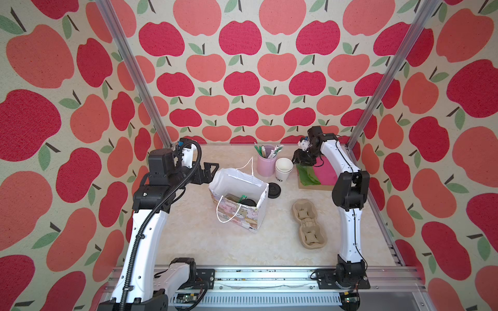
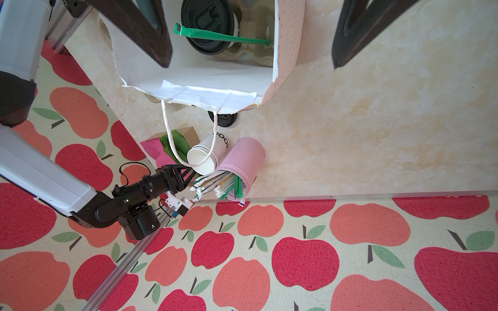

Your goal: Pack the takeout coffee

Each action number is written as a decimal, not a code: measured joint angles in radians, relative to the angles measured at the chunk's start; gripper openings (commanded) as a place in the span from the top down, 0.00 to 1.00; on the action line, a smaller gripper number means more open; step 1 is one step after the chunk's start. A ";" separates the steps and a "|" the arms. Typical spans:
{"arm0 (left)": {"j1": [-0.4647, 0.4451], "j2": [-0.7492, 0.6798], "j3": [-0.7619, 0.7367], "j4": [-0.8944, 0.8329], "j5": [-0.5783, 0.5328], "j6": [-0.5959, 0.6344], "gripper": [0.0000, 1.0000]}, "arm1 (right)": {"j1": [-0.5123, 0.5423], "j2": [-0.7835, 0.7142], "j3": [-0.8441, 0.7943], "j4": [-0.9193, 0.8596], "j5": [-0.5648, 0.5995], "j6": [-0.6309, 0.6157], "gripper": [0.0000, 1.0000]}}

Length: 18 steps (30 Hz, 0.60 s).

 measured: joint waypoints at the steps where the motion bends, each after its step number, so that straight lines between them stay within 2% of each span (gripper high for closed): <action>1: 0.000 0.000 0.000 0.000 0.000 0.000 0.05 | -0.002 -0.002 0.000 0.000 -0.004 0.002 0.37; 14: 0.000 0.000 0.000 0.007 0.000 0.000 0.05 | -0.057 -0.172 -0.136 0.147 -0.170 0.135 0.29; 18: 0.000 0.000 0.000 0.007 0.000 0.000 0.05 | -0.073 -0.217 -0.171 0.184 -0.165 0.146 0.27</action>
